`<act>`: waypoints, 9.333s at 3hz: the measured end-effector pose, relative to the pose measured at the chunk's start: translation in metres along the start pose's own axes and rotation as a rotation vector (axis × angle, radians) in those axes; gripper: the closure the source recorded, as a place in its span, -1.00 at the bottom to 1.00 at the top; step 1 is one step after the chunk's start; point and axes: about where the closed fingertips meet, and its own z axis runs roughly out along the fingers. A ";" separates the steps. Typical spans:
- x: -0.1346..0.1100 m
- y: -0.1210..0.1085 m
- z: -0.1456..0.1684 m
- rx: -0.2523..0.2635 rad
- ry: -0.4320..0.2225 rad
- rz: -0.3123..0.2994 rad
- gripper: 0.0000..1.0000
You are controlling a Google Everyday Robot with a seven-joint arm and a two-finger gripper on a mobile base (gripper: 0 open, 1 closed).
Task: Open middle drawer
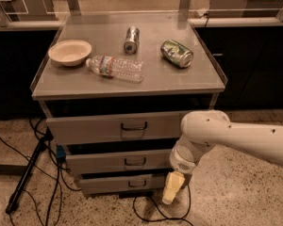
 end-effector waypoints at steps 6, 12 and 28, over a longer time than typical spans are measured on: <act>-0.026 -0.068 0.062 0.038 -0.146 0.061 -1.00; -0.035 -0.105 0.126 -0.036 -0.135 0.072 -1.00; 0.036 -0.020 0.116 -0.248 -0.019 0.061 -1.00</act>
Offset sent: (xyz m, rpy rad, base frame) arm 0.0263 0.0101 -0.0476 0.1096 -0.0491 -0.0971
